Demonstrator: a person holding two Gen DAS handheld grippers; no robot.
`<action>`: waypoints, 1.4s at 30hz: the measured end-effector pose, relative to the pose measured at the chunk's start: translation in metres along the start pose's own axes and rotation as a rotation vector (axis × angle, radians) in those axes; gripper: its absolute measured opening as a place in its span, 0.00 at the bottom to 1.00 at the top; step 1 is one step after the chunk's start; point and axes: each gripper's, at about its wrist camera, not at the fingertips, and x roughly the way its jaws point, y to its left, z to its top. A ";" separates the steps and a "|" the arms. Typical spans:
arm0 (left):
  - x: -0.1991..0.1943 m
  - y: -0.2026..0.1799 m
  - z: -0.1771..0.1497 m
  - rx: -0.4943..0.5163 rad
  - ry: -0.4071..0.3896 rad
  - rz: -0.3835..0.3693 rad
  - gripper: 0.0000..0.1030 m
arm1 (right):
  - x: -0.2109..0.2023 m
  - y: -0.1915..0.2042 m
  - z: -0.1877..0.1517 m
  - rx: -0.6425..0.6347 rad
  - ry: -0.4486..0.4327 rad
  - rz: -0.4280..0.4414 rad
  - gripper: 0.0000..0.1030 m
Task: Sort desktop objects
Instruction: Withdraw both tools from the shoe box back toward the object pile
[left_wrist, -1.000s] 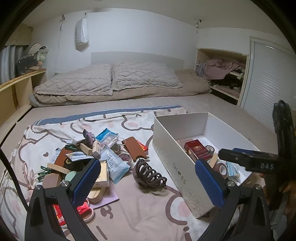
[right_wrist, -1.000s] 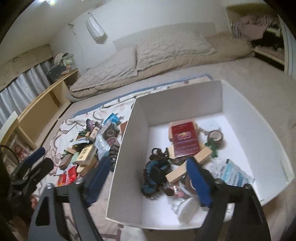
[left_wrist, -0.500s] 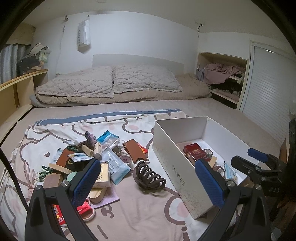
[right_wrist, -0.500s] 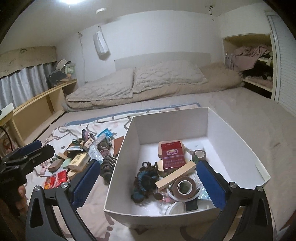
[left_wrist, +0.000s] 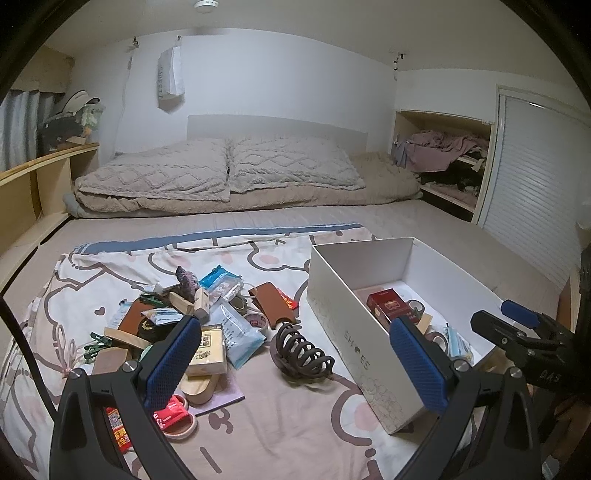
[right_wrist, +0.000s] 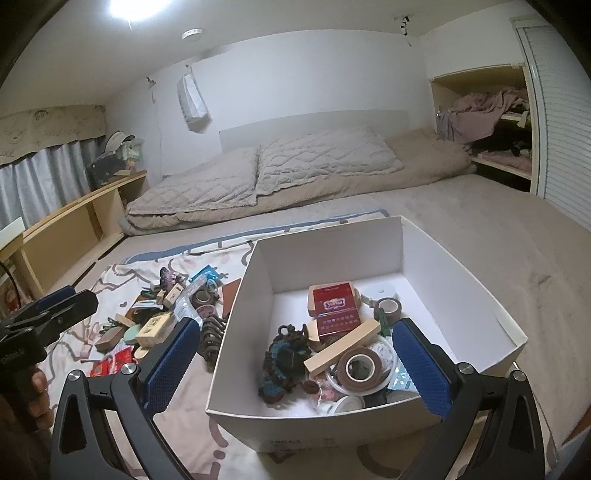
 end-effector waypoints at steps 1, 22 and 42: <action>-0.001 0.001 0.000 -0.003 -0.001 0.000 1.00 | -0.001 0.001 0.000 0.000 -0.009 -0.001 1.00; -0.031 0.041 0.002 -0.037 -0.063 0.093 1.00 | -0.002 0.054 -0.002 -0.094 -0.062 0.087 1.00; -0.045 0.092 -0.006 -0.106 -0.097 0.199 1.00 | 0.024 0.118 -0.009 -0.214 -0.056 0.235 1.00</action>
